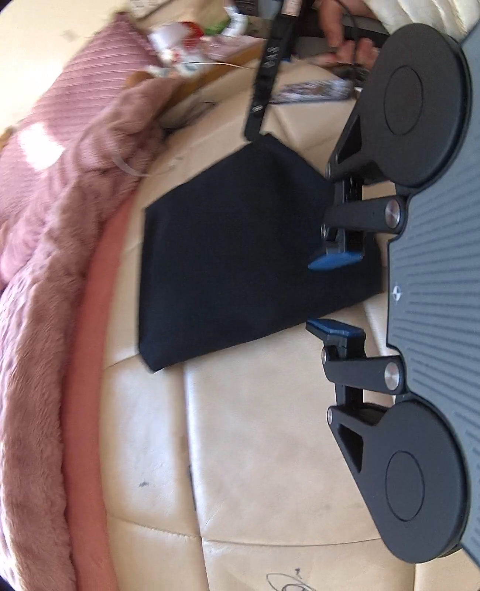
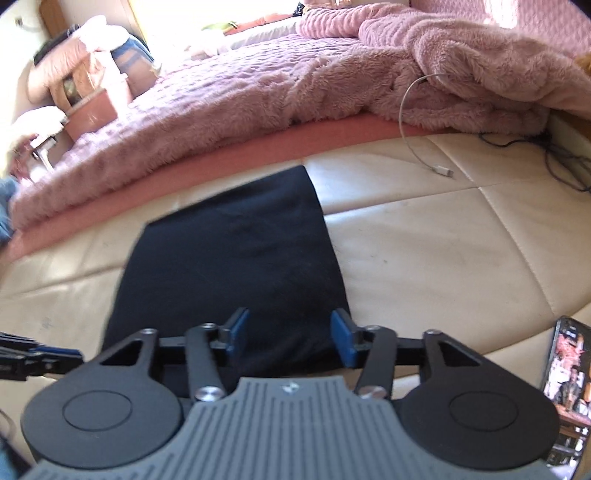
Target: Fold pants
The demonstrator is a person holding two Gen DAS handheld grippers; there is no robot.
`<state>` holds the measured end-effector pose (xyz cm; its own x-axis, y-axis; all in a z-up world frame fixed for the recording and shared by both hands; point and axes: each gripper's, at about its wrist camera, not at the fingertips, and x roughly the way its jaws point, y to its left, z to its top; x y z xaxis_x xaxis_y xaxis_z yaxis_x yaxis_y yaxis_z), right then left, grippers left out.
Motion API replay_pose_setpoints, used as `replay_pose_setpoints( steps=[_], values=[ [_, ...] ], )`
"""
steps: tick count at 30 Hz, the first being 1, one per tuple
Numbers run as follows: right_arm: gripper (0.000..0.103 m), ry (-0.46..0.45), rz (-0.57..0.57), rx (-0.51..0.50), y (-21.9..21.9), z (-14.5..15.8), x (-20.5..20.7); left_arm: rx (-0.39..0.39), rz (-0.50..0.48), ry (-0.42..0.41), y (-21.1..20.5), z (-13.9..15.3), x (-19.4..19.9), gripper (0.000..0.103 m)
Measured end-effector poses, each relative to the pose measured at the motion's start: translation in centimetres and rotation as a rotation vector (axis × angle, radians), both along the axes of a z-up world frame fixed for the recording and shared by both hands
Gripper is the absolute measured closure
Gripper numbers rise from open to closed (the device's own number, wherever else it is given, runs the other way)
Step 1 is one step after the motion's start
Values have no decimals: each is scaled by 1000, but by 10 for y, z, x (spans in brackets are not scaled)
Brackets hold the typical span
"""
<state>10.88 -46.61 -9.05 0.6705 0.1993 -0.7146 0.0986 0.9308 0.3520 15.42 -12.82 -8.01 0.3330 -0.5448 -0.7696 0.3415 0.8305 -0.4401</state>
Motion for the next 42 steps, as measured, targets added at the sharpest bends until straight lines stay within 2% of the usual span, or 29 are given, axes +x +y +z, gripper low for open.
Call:
replay_pose_setpoints(
  steps=[1,4,6,10,14,20,26,29,31,34,39,42],
  values=[
    [45,4,2,55,-9,1,5,-26,34,10,3,0,9,51],
    [40,44,-7,174,-32,-5,27,-117,122,60,13,-10,34,46],
    [39,74,-14,212,-43,-15,42,-193,176,133,18,-25,51,46],
    [39,135,-56,394,-66,-42,65,-333,243,259,22,-56,73,42],
    [38,169,-70,444,-73,-61,75,-355,260,291,20,-70,83,42],
    [33,179,-41,534,-83,-72,86,-389,253,276,15,-78,92,41],
    [33,184,-1,543,-80,-75,97,-366,245,251,9,-76,94,44],
    [42,189,6,529,-76,-76,100,-314,220,223,4,-71,93,54],
    [64,201,-12,512,-76,-78,101,-291,207,211,2,-68,92,62],
    [75,204,-35,538,-81,-82,98,-259,200,198,1,-65,91,71],
    [85,208,-42,513,-73,-73,97,-227,189,171,1,-57,90,83],
    [89,210,-33,494,-65,-65,96,-206,187,148,4,-48,90,85]
  ],
)
